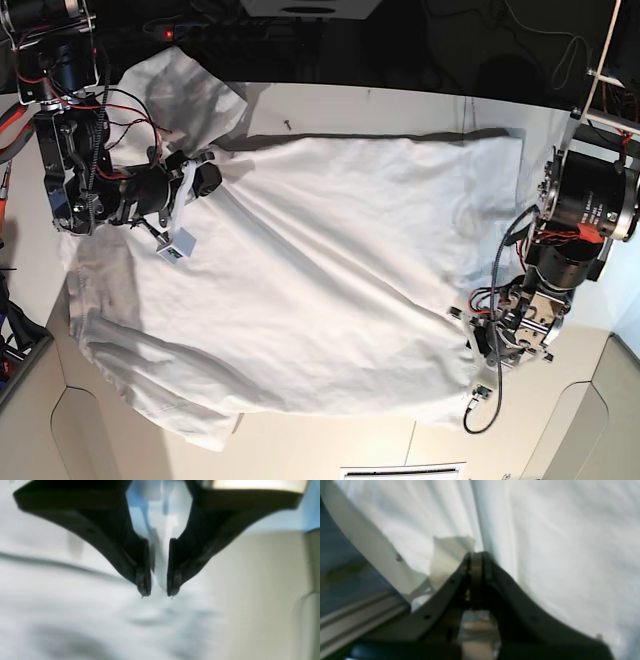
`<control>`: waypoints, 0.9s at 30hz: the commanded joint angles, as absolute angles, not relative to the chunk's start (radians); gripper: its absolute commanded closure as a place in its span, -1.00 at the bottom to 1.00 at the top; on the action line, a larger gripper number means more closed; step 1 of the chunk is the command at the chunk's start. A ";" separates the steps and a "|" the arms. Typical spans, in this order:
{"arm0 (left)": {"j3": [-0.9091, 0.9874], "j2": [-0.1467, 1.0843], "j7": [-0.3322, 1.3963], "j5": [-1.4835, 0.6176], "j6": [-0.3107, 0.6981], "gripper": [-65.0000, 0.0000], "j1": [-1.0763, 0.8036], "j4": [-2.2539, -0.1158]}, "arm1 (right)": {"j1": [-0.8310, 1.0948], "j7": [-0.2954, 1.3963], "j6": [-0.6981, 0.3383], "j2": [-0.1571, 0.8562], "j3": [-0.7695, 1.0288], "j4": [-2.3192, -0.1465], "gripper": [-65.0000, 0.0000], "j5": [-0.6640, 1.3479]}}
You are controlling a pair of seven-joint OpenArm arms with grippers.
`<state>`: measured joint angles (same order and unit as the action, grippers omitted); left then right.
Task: Layout the t-shirt on the table in an organized manner, then fold the t-shirt properly
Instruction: 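Pull the shirt with both grippers to spread it flat, then open both grippers and smooth the shirt, moving grippers outward along its edges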
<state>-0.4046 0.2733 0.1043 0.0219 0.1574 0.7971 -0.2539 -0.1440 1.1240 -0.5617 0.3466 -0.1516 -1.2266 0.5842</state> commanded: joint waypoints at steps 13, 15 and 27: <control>-0.404 0.261 0.080 -0.092 0.277 0.55 0.867 -0.277 | -0.150 1.171 -0.548 0.363 -0.149 -1.221 0.49 0.706; -0.404 0.261 0.091 -0.116 0.326 0.55 0.867 -0.277 | -0.159 1.170 -0.547 0.362 -0.149 -1.221 0.49 0.726; -0.403 0.356 0.538 -0.655 0.698 0.55 0.778 -0.580 | -0.234 1.117 -0.548 0.268 -0.149 -1.222 0.49 0.745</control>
<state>-0.4057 0.3515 0.5629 -0.6514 0.6884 0.7517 -0.5709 -0.2142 1.1275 -0.5461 0.2638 -0.1509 -1.2118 0.7341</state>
